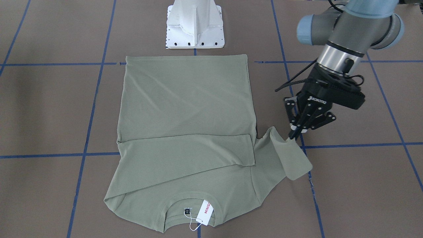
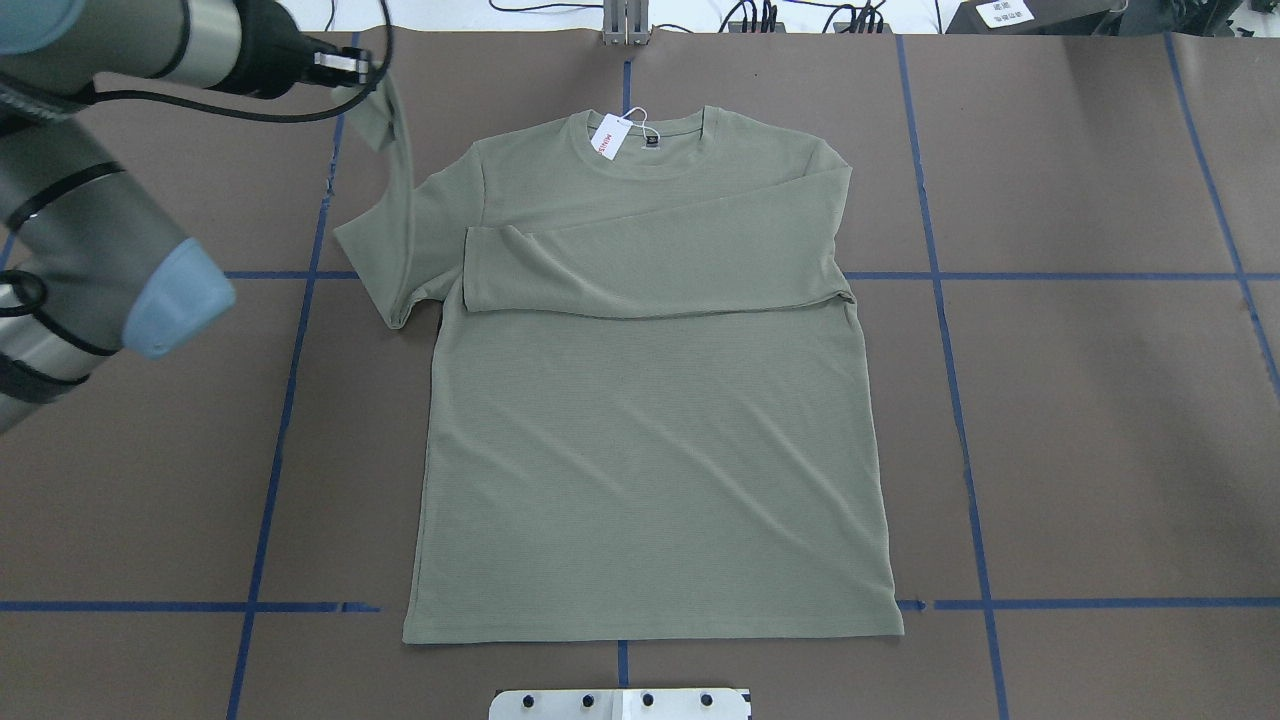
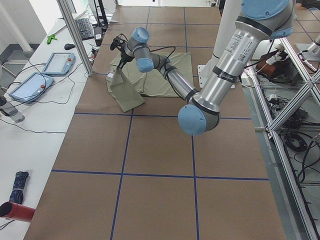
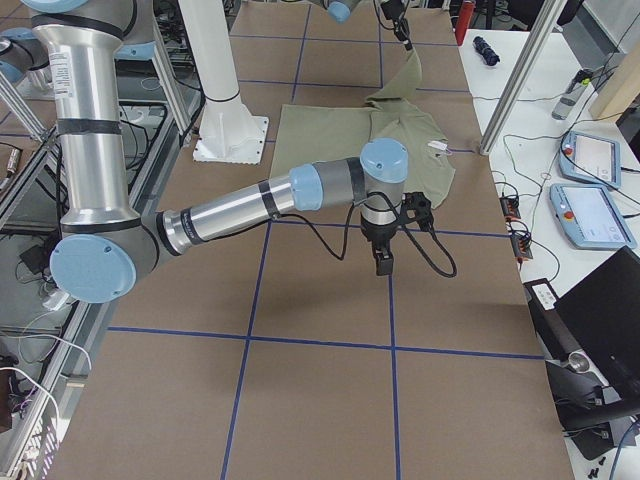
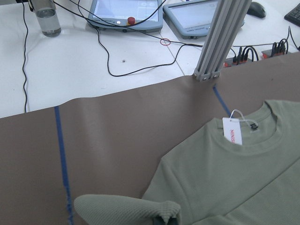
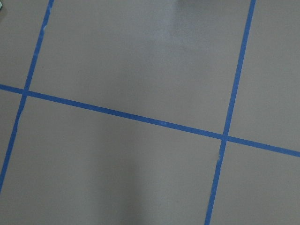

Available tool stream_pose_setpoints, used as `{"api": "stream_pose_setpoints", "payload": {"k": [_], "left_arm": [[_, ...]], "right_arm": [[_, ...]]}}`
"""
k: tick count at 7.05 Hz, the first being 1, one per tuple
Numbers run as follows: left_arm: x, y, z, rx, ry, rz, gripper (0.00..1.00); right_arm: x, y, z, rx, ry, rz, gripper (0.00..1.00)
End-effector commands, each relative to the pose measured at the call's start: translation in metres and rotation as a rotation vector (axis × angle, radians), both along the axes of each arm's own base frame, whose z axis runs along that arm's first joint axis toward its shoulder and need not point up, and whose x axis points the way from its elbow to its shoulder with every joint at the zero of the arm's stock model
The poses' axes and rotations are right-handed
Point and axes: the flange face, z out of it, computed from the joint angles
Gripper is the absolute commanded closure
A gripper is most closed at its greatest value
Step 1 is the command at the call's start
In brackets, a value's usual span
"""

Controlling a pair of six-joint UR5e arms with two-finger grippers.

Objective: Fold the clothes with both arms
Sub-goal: 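Fold the held sleeve with the left gripper across the shirt body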

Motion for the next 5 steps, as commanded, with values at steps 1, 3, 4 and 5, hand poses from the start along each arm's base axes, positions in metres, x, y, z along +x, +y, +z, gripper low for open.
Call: {"api": "stream_pose_setpoints", "payload": {"k": [1, 3, 4, 5], "left_arm": [[0.105, 0.007, -0.089, 0.016, 0.041, -0.039, 1.00], [0.196, 0.042, -0.123, 0.071, 0.017, -0.080, 1.00], [0.240, 0.074, -0.119, 0.101, 0.006, -0.080, 1.00], [0.280, 0.098, -0.110, 0.122, 0.016, -0.071, 1.00]], "right_arm": [[0.003, 0.000, 0.000, -0.003, 0.000, 0.008, 0.00], [0.006, 0.000, 0.000, -0.006, 0.000, 0.015, 0.00], [0.007, 0.001, 0.001, -0.007, 0.000, 0.016, 0.00], [0.008, 0.002, 0.002, -0.011, -0.001, 0.019, 0.00]]}}
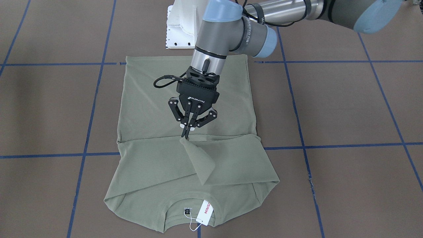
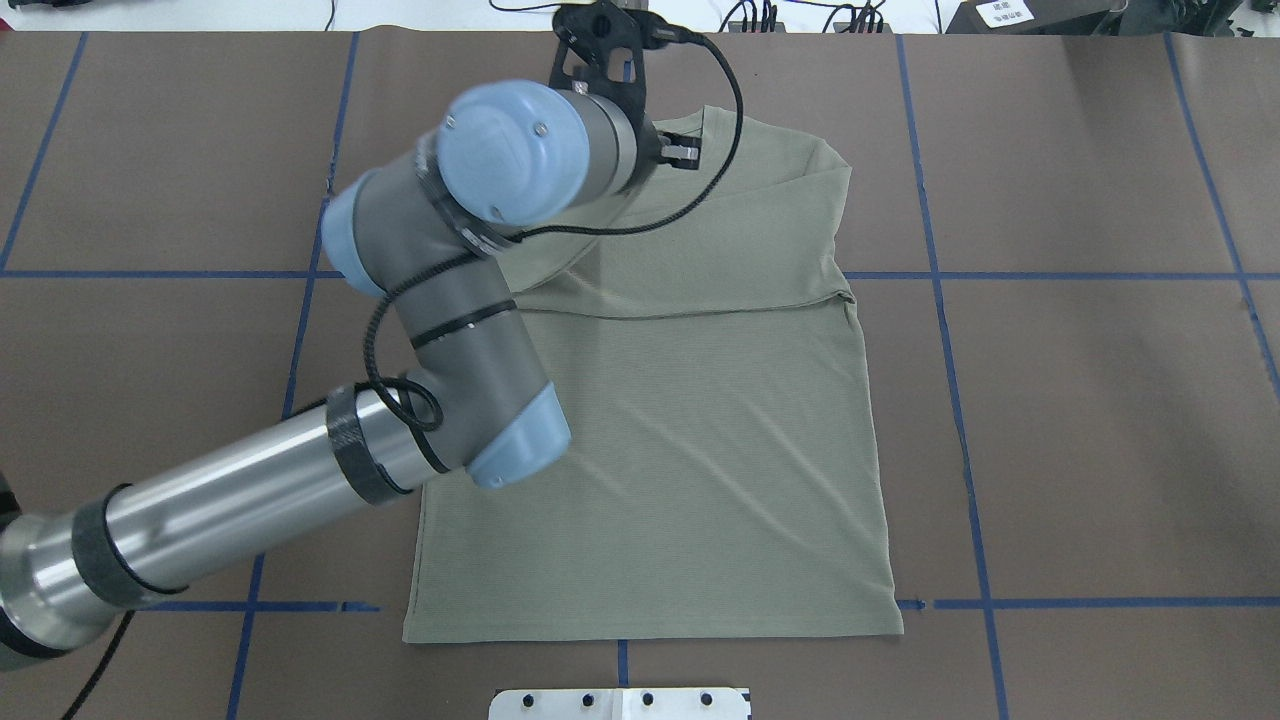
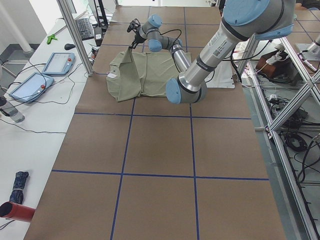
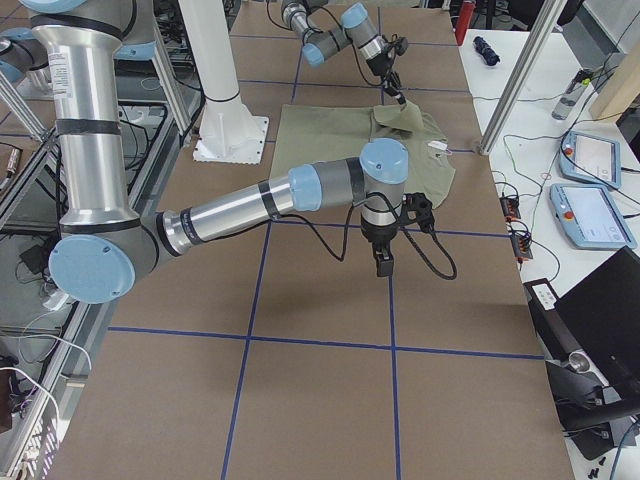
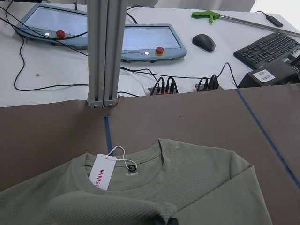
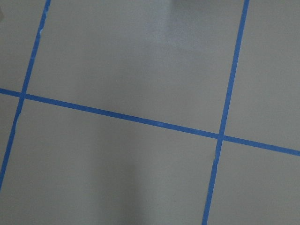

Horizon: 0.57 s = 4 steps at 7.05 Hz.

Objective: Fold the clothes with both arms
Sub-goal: 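Fold the held sleeve with the left gripper across the shirt body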

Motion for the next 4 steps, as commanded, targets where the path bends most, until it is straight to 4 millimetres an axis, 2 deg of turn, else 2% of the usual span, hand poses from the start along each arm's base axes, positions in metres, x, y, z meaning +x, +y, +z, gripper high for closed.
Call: {"api": "stream_pose_setpoints", "payload": {"k": [1, 2, 4], "left_arm": [[0.089, 0.046, 0.011, 0.043, 0.002, 0.015, 1.00], [0.116, 0.052, 0.018, 0.053, 0.012, 0.031, 1.00], [0.145, 0.083, 0.025, 0.075, 0.049, 0.079, 1.00]], "right_arm": [[0.003, 0.001, 0.001, -0.005, -0.001, 0.007, 0.00], [0.003, 0.001, 0.001, -0.005, -0.001, 0.007, 0.00], [0.003, 0.001, 0.001, -0.004, -0.001, 0.007, 0.00]]}}
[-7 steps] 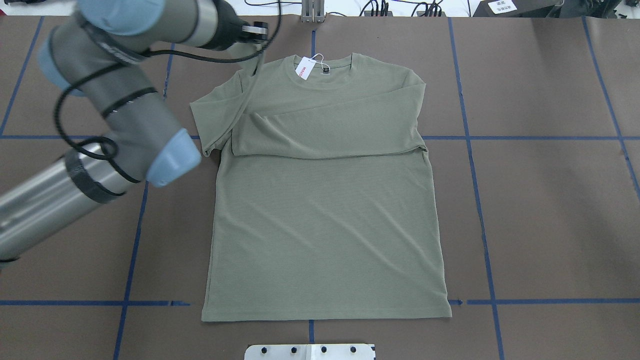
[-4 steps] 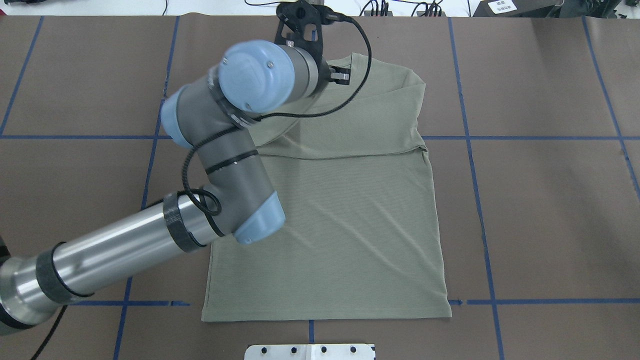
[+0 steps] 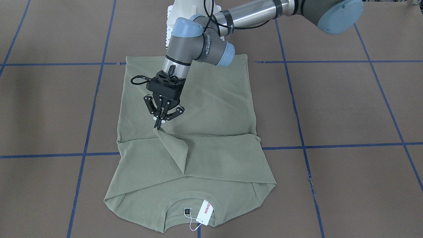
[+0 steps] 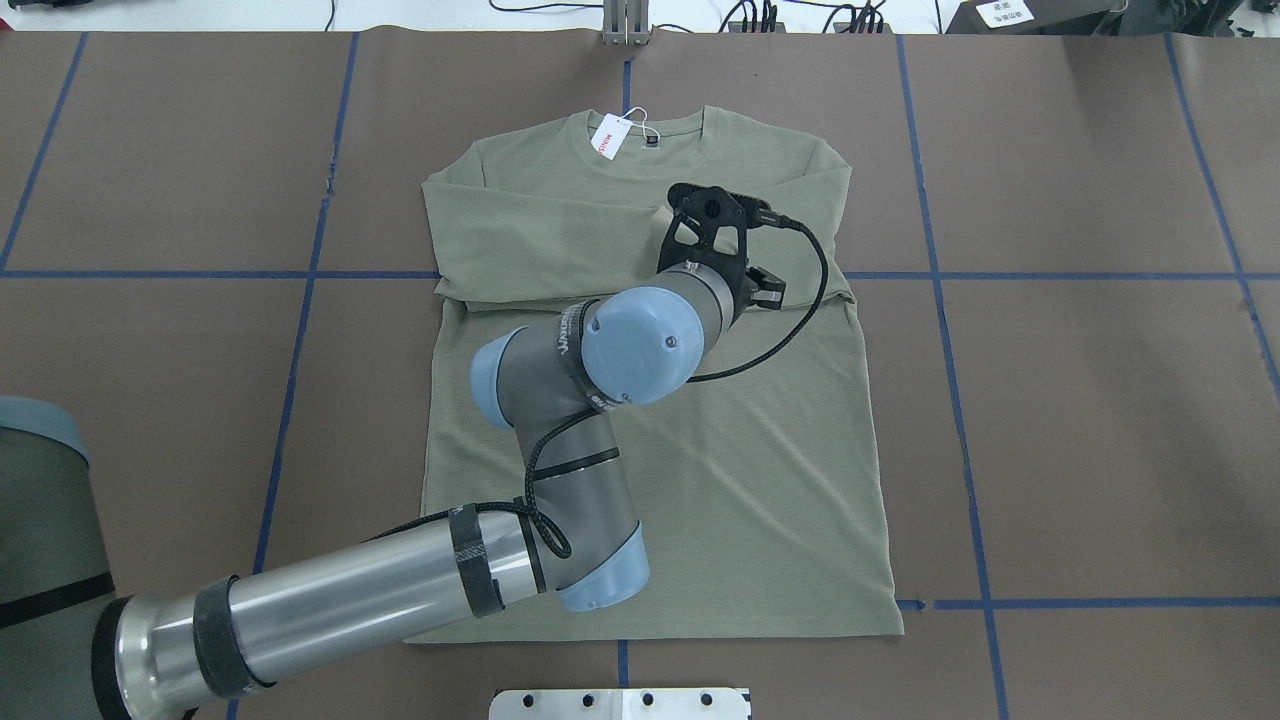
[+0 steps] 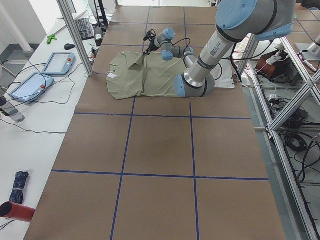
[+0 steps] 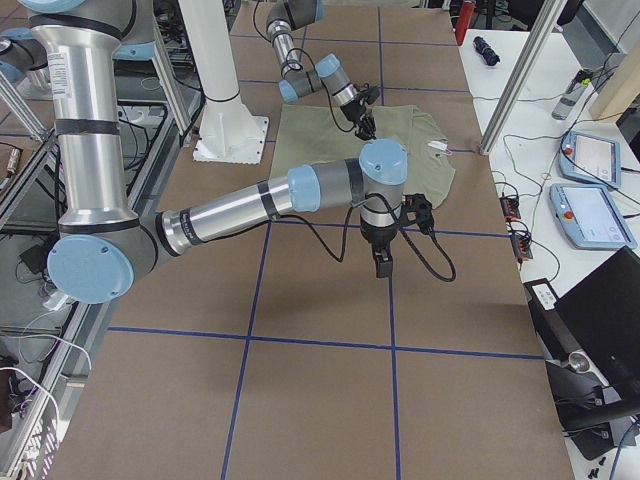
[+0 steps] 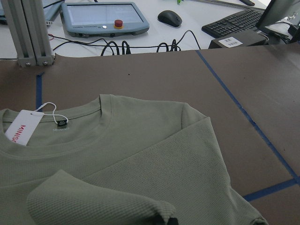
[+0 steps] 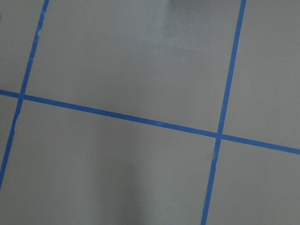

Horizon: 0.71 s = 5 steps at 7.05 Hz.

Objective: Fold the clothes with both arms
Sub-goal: 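Fold the held sleeve with the left gripper across the shirt body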

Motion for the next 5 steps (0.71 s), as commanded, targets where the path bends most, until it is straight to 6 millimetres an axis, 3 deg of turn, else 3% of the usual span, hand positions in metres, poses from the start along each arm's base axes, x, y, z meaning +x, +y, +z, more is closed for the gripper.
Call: {"api": "stream_pose_setpoints", "payload": {"k": [1, 2, 3, 4, 5], "left_arm": [[0.028, 0.033, -0.006, 0.036, 0.016, 0.055, 1.00], [0.034, 0.040, -0.017, 0.041, 0.024, 0.066, 1.00], [0.032, 0.042, -0.021, 0.049, 0.046, 0.075, 0.64], [0.027, 0.044, -0.027, 0.066, 0.110, 0.076, 0.01], [0.021, 0.044, -0.027, 0.060, 0.164, 0.071, 0.00]], "right_arm": [[0.000, 0.000, 0.000, 0.000, 0.000, 0.000, 0.00], [0.001, 0.000, 0.000, 0.000, 0.000, 0.002, 0.00], [0.000, 0.000, 0.000, 0.000, 0.000, 0.000, 0.00], [0.000, -0.001, -0.001, 0.008, -0.001, 0.000, 0.00], [0.000, -0.002, -0.005, 0.013, -0.003, 0.002, 0.00]]}}
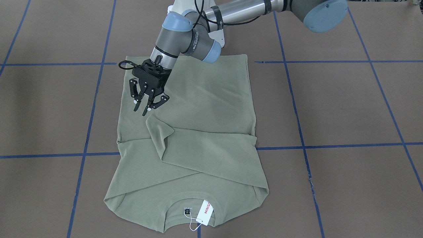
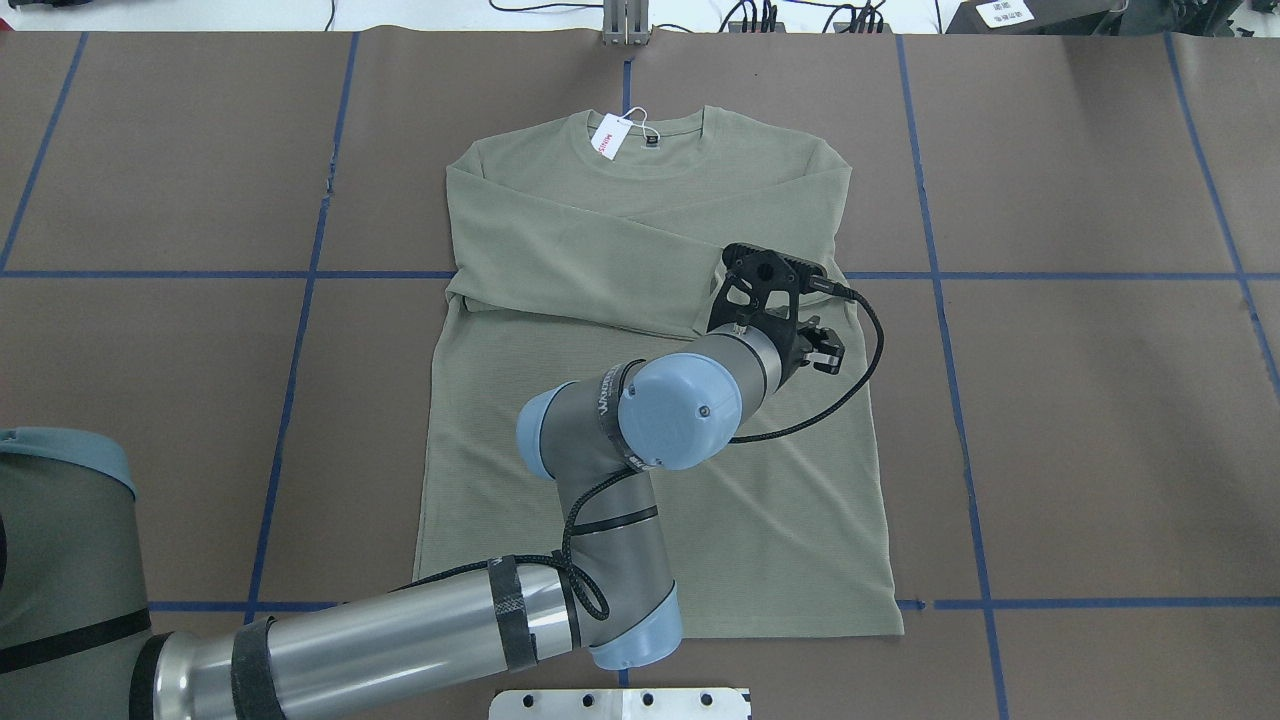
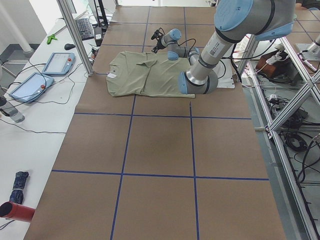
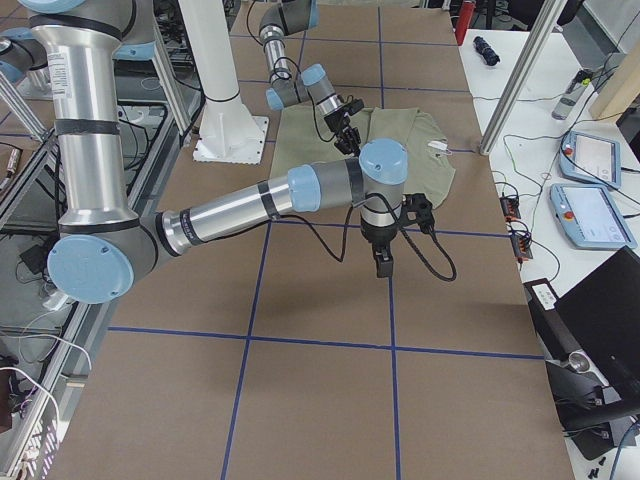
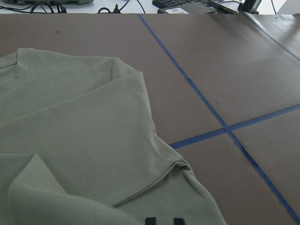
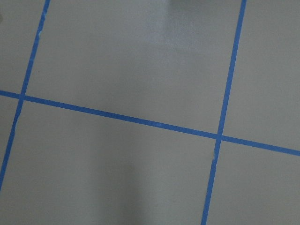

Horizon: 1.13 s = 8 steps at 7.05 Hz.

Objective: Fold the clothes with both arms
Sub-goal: 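Fold the held sleeve with the left gripper across the shirt body, then release the sleeve and lift the left arm away while the right arm reaches in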

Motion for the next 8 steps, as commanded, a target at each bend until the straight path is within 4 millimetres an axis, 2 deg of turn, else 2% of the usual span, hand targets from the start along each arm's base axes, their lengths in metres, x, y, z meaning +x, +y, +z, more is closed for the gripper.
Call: {"api": "stream_pose_setpoints", "payload": {"k": [1, 2, 3, 4, 5, 6, 7, 8], "left_arm": [[-0.019, -0.011, -0.010, 0.004, 0.058, 0.001, 0.00], [-0.047, -0.033, -0.018, -0.052, -0.011, 0.138, 0.00], [-0.099, -0.044, -0.011, -0.122, -0.091, 0.203, 0.00], [-0.150, -0.054, 0.002, -0.104, -0.175, 0.209, 0.00], [-0.207, -0.077, 0.029, -0.113, -0.229, 0.242, 0.00], [-0.250, -0.094, 0.063, -0.093, -0.264, 0.268, 0.00], [-0.277, -0.107, 0.081, -0.031, -0.307, 0.279, 0.00], [-0.309, -0.126, 0.100, 0.002, -0.330, 0.317, 0.00]], "right_arm": [[-0.002, -0.003, -0.008, 0.021, -0.006, -0.004, 0.00], [-0.005, -0.005, -0.016, 0.038, -0.008, -0.008, 0.00], [-0.015, -0.012, -0.026, 0.032, -0.021, -0.005, 0.00], [-0.047, -0.022, -0.056, 0.002, -0.041, 0.022, 0.00], [-0.105, -0.035, -0.104, -0.016, -0.069, 0.023, 0.00], [-0.189, -0.050, -0.171, -0.008, -0.059, 0.037, 0.00], [-0.286, -0.042, -0.218, -0.012, -0.008, 0.094, 0.00], [-0.364, -0.037, -0.256, -0.023, 0.014, 0.156, 0.01]]}}
